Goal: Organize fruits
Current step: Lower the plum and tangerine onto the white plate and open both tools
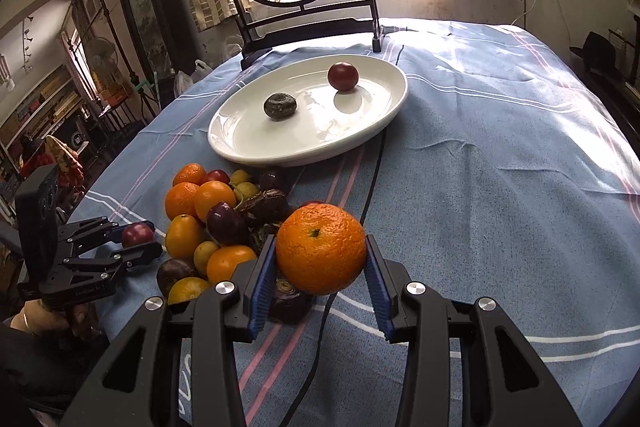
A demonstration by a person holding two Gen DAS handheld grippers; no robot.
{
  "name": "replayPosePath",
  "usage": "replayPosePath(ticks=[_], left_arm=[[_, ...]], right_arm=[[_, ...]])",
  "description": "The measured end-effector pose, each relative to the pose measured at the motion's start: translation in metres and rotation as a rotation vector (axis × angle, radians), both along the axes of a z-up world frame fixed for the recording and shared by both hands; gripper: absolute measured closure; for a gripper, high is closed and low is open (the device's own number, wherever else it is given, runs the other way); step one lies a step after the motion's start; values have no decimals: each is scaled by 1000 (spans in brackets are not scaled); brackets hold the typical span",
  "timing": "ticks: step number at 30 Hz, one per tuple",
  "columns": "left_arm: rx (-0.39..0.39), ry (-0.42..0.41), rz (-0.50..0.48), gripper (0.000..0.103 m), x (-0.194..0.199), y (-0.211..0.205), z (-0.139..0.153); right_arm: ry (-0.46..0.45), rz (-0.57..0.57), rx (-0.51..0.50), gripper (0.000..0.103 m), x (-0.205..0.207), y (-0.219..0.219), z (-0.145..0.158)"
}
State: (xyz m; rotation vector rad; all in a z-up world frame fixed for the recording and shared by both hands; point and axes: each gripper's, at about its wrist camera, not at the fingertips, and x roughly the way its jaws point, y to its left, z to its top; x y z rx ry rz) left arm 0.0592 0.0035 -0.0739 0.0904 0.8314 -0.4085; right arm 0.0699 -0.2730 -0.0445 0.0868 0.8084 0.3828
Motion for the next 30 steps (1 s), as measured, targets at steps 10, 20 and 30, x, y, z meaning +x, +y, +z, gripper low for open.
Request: replayPosePath(ticks=[10,20,30], left_arm=[[-36,-13,4,64,-3,3,12],[-69,-83,-11,64,7,-2,45],[-107,-45,-28,64,122,-40,67]], right_arm=[[-15,6,20,61,-2,1,5],[-35,0,32,61,6,-4,15],[-48,39,-9,60,91,24,42]])
